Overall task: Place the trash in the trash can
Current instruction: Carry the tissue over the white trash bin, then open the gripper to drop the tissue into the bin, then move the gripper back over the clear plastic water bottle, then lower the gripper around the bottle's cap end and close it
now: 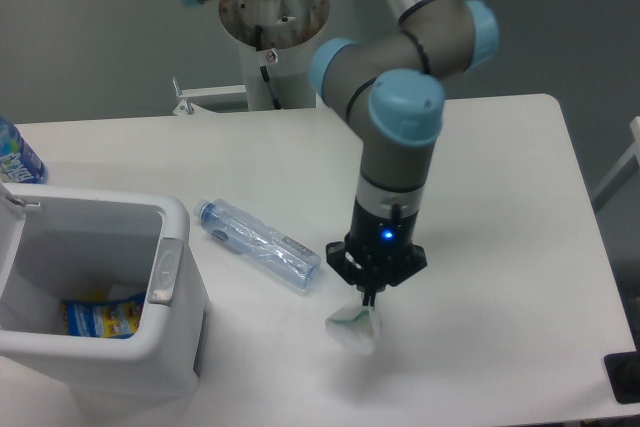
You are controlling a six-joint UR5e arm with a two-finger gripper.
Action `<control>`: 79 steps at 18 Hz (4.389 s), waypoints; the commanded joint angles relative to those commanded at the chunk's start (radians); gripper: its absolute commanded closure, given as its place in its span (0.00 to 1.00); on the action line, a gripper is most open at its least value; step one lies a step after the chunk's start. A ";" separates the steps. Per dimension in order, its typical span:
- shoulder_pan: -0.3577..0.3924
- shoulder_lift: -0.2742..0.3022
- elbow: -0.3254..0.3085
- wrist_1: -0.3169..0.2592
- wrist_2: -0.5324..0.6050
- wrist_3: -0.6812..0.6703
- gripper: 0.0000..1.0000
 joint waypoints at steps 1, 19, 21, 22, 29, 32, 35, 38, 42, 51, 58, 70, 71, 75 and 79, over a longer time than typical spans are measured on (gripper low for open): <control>-0.003 0.008 0.011 0.000 -0.008 -0.040 0.96; -0.198 0.184 0.100 -0.003 -0.175 -0.295 0.97; -0.253 0.189 0.098 -0.003 -0.173 -0.296 0.97; -0.274 0.189 0.092 -0.003 -0.172 -0.296 0.97; -0.339 0.201 0.039 -0.002 -0.169 -0.293 0.59; -0.339 0.198 0.040 0.000 -0.169 -0.283 0.14; -0.339 0.187 0.049 0.000 -0.166 -0.280 0.00; -0.334 0.172 0.077 0.000 -0.164 -0.280 0.00; -0.234 0.144 0.066 -0.002 -0.160 -0.280 0.00; -0.054 0.040 0.023 -0.009 -0.155 -0.284 0.00; -0.038 0.017 -0.031 -0.050 -0.045 -0.280 0.00; -0.048 -0.028 -0.080 -0.199 0.032 -0.293 0.00; -0.051 -0.028 -0.090 -0.198 0.034 -0.293 0.00; -0.074 -0.031 -0.113 -0.202 0.107 -0.292 0.00; -0.087 -0.049 -0.112 -0.271 0.172 -0.292 0.00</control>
